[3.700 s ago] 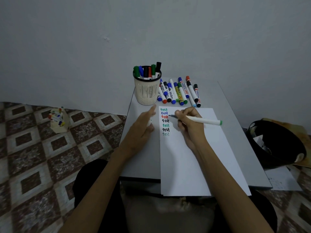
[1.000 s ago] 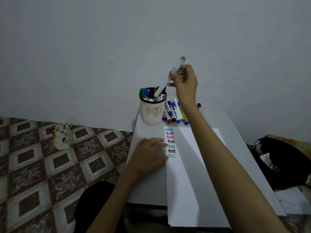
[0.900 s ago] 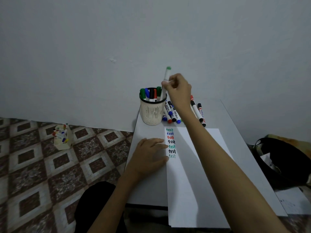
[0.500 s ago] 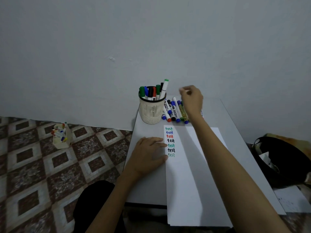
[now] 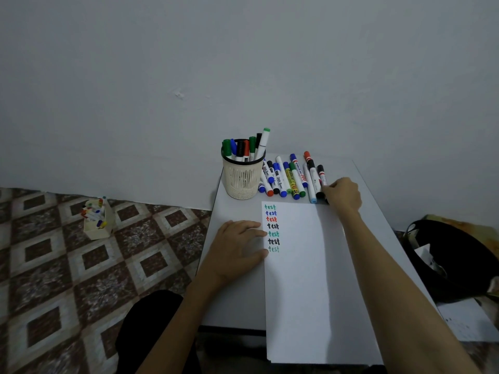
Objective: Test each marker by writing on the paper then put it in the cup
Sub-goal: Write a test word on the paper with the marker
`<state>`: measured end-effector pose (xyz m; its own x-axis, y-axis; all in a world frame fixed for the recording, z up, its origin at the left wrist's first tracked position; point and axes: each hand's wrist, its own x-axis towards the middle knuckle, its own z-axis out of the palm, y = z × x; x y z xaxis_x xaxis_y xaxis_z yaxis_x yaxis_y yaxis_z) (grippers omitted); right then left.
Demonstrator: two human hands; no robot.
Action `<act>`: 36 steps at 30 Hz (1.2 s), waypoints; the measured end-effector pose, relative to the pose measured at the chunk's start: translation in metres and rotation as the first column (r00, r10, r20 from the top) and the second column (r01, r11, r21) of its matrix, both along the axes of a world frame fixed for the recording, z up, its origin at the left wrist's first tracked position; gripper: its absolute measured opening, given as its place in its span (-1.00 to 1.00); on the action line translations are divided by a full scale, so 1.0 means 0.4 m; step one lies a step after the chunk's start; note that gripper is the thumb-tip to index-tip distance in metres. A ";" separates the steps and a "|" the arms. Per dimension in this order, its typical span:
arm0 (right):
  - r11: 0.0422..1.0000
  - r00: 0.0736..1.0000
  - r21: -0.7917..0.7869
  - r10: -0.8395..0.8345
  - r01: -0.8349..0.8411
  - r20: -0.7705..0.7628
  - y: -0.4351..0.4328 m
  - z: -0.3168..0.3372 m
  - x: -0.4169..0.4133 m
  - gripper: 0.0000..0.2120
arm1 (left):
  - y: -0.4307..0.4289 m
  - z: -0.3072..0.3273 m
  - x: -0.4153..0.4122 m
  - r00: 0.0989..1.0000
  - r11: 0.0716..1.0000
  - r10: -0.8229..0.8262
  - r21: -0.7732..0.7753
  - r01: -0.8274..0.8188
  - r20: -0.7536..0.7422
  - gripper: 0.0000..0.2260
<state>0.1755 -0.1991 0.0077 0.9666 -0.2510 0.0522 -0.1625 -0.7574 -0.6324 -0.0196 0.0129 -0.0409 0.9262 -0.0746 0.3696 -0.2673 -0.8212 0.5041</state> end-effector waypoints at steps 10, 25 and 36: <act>0.913 0.929 0.408 -0.130 -0.024 0.347 -0.031 -0.010 -0.010 -0.84 | -0.001 0.005 -0.001 1.000 1.000 -0.004 -0.005 0.004 0.011 -0.48; 0.288 0.819 0.840 0.503 -0.459 0.275 0.055 0.021 -0.313 -0.91 | -0.014 0.029 -0.014 1.000 0.936 0.017 -0.353 -0.013 0.008 -0.40; 0.330 0.766 0.799 0.598 -0.503 0.236 0.118 -0.015 -0.378 -0.78 | -0.021 0.022 -0.018 0.995 0.975 -0.074 -0.203 0.086 0.067 -0.74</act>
